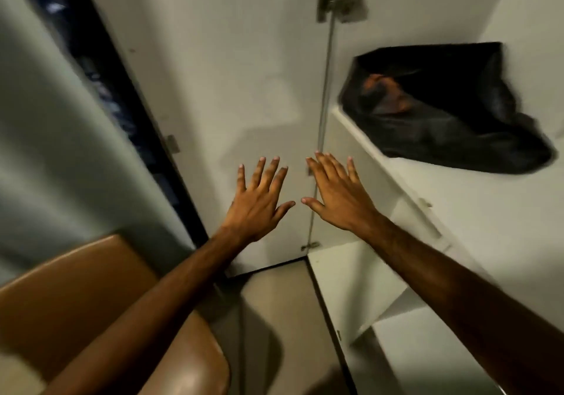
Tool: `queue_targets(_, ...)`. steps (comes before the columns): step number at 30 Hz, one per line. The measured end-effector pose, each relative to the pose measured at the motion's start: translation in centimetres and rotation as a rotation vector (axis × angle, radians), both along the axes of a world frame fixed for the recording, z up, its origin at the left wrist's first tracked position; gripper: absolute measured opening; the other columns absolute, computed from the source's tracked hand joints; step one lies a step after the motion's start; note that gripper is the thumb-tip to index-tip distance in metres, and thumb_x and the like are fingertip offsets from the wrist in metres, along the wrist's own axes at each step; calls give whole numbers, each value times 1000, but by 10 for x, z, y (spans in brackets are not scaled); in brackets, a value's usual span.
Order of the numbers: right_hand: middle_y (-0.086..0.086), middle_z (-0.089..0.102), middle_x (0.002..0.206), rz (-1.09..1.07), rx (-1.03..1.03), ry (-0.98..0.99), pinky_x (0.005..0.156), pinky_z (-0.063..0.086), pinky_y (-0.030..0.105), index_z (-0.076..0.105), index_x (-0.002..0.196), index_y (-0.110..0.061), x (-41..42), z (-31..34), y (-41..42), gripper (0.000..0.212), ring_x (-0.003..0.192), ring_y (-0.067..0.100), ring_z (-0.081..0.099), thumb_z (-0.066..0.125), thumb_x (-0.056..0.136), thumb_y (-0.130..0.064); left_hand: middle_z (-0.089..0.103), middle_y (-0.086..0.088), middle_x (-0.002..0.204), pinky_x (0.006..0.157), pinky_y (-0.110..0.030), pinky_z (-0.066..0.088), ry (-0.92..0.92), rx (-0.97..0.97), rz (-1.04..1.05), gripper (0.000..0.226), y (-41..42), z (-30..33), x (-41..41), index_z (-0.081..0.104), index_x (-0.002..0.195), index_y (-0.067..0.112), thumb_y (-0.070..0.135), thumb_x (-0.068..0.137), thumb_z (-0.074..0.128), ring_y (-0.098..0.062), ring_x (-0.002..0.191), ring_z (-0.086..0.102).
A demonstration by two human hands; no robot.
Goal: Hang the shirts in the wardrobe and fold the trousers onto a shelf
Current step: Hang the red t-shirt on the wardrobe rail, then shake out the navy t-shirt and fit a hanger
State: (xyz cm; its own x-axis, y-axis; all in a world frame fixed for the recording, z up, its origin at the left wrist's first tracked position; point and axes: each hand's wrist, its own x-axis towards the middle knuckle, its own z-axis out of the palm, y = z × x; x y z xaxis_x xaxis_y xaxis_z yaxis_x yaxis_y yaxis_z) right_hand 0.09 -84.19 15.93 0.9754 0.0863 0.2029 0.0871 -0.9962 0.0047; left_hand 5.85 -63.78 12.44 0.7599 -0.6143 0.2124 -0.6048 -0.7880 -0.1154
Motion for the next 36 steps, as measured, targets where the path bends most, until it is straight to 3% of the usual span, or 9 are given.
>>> queue_targets(5,6,0,167,303,36,54,122,-3,55,4,159,-20,27,-21,127,85,153,24,-2,36,95,-66,-8,-6,167,120,-65,-3,78,10,298,83,143,-18,-40,1,160,20,70,93,0,-29,153,-10)
queue_targets(7,7,1,166,432,38,81,122,-3,55,4,159,-20,29,-31,183,85,153,24,-1,39,95,-65,-3,-6,168,119,-67,5,95,17,408,85,200,-23,-64,6,160,19,70,92,-2,-29,154,-5)
queue_targets(13,7,8,166,757,19,111,120,0,56,12,159,-17,12,-54,353,87,153,25,6,48,93,-62,23,-9,165,113,-70,23,121,-8,753,80,358,-40,-144,28,156,14,65,96,21,-32,152,19)
queue_targets(23,7,3,166,1161,-74,177,121,-2,57,6,159,-20,-72,-89,649,88,153,24,0,46,93,-63,3,-7,168,118,-67,9,116,-84,1203,78,581,-80,-304,9,160,16,65,98,12,-30,155,1)
queue_targets(36,5,3,166,1679,-132,197,121,0,54,5,159,-21,-228,-109,948,87,153,25,4,51,94,-56,8,-7,168,118,-67,9,85,-146,1709,80,758,-88,-505,16,159,16,65,96,12,-29,155,3)
